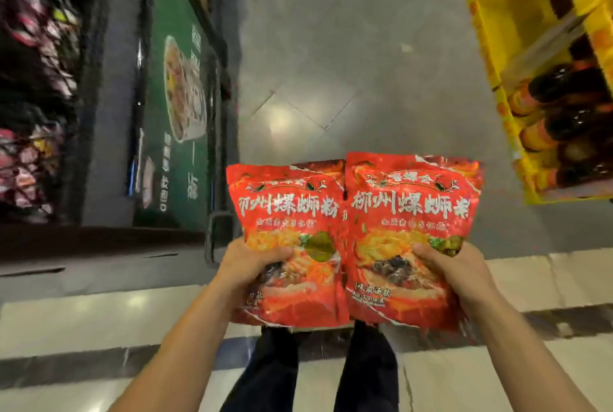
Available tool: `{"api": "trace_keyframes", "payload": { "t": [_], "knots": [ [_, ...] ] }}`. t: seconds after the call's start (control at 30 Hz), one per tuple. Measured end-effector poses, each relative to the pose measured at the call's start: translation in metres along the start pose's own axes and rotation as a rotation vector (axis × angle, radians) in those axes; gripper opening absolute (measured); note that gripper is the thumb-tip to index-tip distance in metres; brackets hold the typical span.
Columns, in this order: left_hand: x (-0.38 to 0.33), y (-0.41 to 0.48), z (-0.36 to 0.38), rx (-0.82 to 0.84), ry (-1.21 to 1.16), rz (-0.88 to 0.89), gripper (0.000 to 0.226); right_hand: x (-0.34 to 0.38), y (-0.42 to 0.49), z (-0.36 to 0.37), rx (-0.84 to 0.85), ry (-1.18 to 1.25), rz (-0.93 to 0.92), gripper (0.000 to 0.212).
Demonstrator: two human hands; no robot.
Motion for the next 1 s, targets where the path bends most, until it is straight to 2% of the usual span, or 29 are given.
{"api": "trace_keyframes", "payload": {
  "t": [0.07,0.2,0.23,0.3,0.37,0.43,0.5,0.57,0.6,0.67,0.7,0.8,0.87,1.0],
  "knots": [
    [0.029,0.043,0.017,-0.035,-0.026,-0.045,0.06,-0.028,0.054,0.006,0.038,-0.035,0.023,0.038],
    [0.072,0.117,0.053,-0.099,-0.075,-0.075,0.045,-0.09,0.148,0.023,0.122,-0.062,0.091,0.032],
    [0.081,0.133,0.062,-0.104,-0.09,-0.077,0.047,-0.105,0.167,0.029,0.142,-0.077,0.107,0.033],
    [0.098,0.16,0.075,-0.106,-0.085,-0.066,0.067,-0.127,0.196,0.041,0.167,-0.125,0.122,0.04],
    [0.107,0.175,0.08,-0.122,-0.052,-0.049,0.083,-0.136,0.207,0.047,0.156,-0.185,0.106,0.058],
    [0.109,0.181,0.076,-0.215,0.038,0.0,0.097,-0.134,0.201,0.045,0.076,-0.324,0.022,0.076],
    [0.099,0.167,0.064,-0.45,0.233,0.122,0.105,-0.12,0.181,0.04,-0.106,-0.599,-0.188,0.082],
    [0.076,0.139,0.067,-0.698,0.495,0.367,0.094,-0.1,0.151,0.048,-0.246,-0.836,-0.442,0.087],
    [0.061,0.125,0.08,-0.738,0.642,0.5,0.086,-0.094,0.141,0.058,-0.252,-0.901,-0.552,0.087],
    [0.047,0.118,0.119,-0.629,0.891,0.715,0.078,-0.089,0.135,0.086,-0.173,-1.016,-0.707,0.08],
    [0.045,0.121,0.137,-0.543,0.984,0.767,0.077,-0.093,0.14,0.098,-0.135,-1.068,-0.721,0.078],
    [0.068,0.154,0.155,-0.357,1.168,0.715,0.078,-0.116,0.172,0.117,-0.069,-1.165,-0.56,0.08],
    [0.086,0.171,0.15,-0.333,1.202,0.666,0.081,-0.136,0.186,0.124,-0.061,-1.202,-0.501,0.083],
    [0.101,0.182,0.148,-0.351,1.209,0.688,0.084,-0.15,0.196,0.128,-0.102,-1.181,-0.502,0.085]
  ]
}}
Point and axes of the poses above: each hand's wrist, its own y-axis towards the middle knuckle, its own z-axis out of the palm, x = y × z, the point moved 6 cm from there along y, towards the middle knuckle, and after that the axes turned 2 degrees about -y, right-handed, at the moved point
